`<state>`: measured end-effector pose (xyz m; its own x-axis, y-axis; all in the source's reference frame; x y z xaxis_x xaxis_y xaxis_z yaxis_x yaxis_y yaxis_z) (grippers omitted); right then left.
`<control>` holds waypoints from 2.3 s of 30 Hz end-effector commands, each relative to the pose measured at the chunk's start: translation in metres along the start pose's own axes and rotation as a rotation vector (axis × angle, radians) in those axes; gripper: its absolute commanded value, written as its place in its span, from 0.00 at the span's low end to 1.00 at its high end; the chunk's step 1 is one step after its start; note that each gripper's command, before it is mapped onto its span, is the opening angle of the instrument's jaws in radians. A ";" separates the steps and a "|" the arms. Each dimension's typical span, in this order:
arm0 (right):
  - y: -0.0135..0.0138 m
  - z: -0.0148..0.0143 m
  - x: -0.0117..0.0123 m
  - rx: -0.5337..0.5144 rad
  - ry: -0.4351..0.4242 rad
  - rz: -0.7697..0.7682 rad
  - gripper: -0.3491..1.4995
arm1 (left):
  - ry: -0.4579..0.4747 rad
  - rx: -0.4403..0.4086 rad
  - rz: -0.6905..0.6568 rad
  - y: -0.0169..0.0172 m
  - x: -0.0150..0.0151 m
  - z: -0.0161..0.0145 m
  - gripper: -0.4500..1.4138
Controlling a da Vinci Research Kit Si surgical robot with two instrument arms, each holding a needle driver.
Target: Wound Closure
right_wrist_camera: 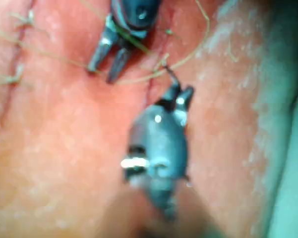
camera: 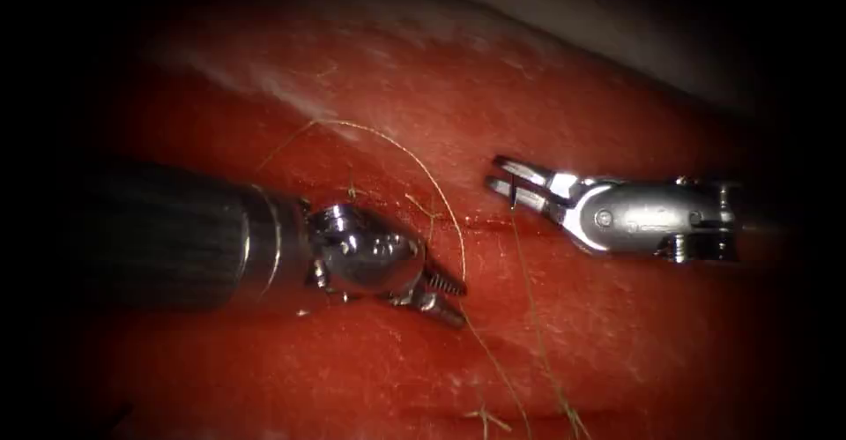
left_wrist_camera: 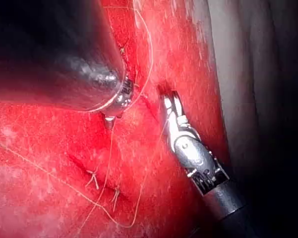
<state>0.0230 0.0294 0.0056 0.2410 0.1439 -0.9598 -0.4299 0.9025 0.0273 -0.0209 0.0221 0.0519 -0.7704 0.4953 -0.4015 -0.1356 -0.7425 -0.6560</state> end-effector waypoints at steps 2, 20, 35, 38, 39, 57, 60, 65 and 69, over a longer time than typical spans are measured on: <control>0.0007 0.0012 0.0000 -0.001 0.004 0.003 0.00 | 0.007 -0.001 -0.001 0.0000 0.0001 0.0012 0.36; 0.0029 0.0021 -0.0002 0.033 0.004 0.092 0.00 | 0.014 0.005 -0.010 -0.0014 -0.0012 0.0027 0.37; 0.0049 0.0027 -0.0009 0.043 0.007 0.135 0.00 | 0.014 0.006 -0.008 -0.0015 -0.0014 0.0027 0.37; 0.0053 0.0029 -0.0010 0.043 0.007 0.141 0.00 | 0.014 0.006 -0.008 -0.0015 -0.0015 0.0027 0.37; 0.0053 0.0029 -0.0010 0.043 0.007 0.147 0.00 | 0.014 0.006 -0.008 -0.0015 -0.0015 0.0027 0.37; 0.0067 0.0036 -0.0016 0.076 -0.022 0.348 0.00 | 0.014 0.006 -0.008 -0.0014 -0.0015 0.0027 0.37; 0.0070 0.0038 -0.0018 0.131 -0.022 0.412 0.00 | 0.013 0.007 -0.008 -0.0014 -0.0016 0.0028 0.37; 0.0073 0.0041 -0.0020 0.147 -0.046 0.512 0.00 | 0.014 0.007 -0.008 -0.0013 -0.0015 0.0028 0.37; 0.0078 0.0042 -0.0023 0.149 -0.054 0.571 0.00 | 0.013 0.008 -0.008 -0.0013 -0.0015 0.0029 0.37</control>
<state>0.0219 0.0375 0.0088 0.0535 0.6457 -0.7618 -0.3801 0.7186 0.5824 -0.0209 0.0214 0.0547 -0.7605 0.5075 -0.4051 -0.1477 -0.7427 -0.6531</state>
